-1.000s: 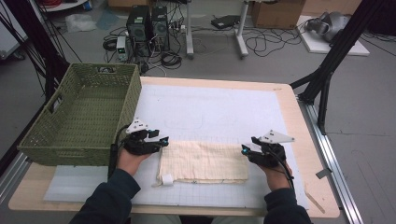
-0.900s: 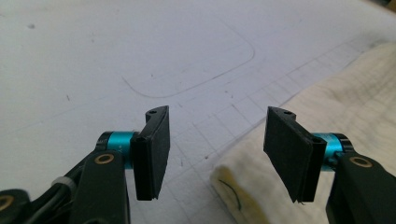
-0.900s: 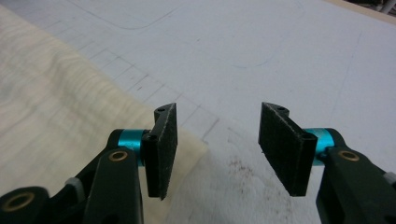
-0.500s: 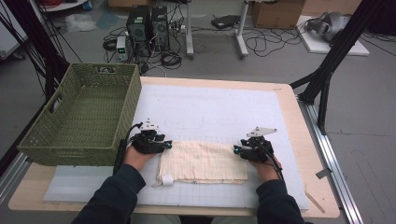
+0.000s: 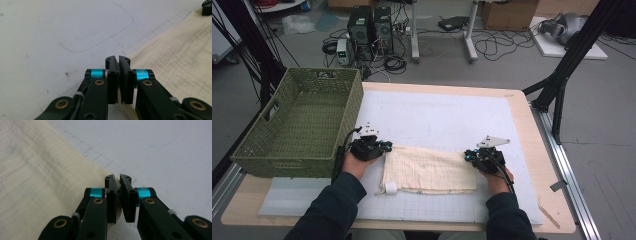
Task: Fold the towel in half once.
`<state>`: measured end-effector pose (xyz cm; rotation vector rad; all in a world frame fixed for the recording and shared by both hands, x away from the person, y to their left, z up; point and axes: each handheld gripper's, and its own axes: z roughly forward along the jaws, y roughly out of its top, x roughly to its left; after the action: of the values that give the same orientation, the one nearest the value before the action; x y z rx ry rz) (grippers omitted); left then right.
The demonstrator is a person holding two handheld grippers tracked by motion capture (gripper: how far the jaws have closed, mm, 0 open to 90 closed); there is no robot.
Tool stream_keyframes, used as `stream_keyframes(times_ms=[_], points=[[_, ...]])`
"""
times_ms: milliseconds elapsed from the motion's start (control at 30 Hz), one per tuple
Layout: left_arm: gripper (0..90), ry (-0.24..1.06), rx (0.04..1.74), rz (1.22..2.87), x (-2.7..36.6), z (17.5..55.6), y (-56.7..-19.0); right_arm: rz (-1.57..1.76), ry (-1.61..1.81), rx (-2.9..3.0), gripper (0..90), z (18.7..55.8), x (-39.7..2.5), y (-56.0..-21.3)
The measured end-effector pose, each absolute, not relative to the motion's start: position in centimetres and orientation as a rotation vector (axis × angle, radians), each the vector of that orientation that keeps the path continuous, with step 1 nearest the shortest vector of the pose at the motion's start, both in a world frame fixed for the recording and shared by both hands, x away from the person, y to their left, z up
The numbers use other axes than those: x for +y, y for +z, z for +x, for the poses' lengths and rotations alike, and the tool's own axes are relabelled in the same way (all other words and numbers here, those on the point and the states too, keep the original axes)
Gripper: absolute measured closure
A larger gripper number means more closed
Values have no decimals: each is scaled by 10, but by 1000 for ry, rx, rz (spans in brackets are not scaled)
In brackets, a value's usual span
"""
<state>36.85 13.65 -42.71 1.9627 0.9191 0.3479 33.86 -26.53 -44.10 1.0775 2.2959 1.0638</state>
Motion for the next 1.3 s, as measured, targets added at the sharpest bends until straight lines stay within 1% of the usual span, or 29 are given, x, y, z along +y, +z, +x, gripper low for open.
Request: stream_keyframes(times_ms=[133,233,367,433,500,633,733,767,800,833,867,967,1033,1100,1200,1267,1300], points=[[857,368,932,1931,135,380,-419,1107,1071,2227,843,347,-265,-437],[857,393,944,1927,136,385,-423,1123,1087,2188,842,356,-264,-431],[857,450,980,1882,137,391,-427,1118,1059,2168,842,366,-257,-431],[857,426,1010,1889,137,396,-428,1115,1038,2157,842,370,-253,-432],[857,431,1017,1871,137,400,-425,1125,1034,2143,841,374,-250,-431],[856,429,1004,1872,136,404,-421,1139,1022,2139,841,381,-249,-432],[846,399,1004,1876,136,405,-425,1157,1012,2142,838,383,-249,-434],[833,387,1007,1874,135,405,-425,1161,1008,2145,837,383,-249,-435],[799,383,1010,1870,134,405,-425,1160,1006,2146,833,384,-249,-436],[736,393,1015,1863,134,404,-424,1160,1003,2142,816,384,-249,-436],[661,400,1021,1852,133,403,-423,1163,1003,2137,776,383,-249,-435],[504,395,1031,1830,134,400,-419,1181,1019,2107,639,381,-252,-433],[457,377,1024,1831,135,397,-417,1194,1035,2094,578,380,-255,-430],[440,367,1002,1833,134,390,-416,1207,1056,2078,505,376,-257,-426],[427,365,984,1831,135,381,-416,1192,1094,2071,462,369,-262,-419],[386,343,975,1833,136,378,-414,1175,1103,2074,430,364,-264,-415],[385,361,965,1814,136,375,-414,1162,1098,2076,416,361,-265,-413]])
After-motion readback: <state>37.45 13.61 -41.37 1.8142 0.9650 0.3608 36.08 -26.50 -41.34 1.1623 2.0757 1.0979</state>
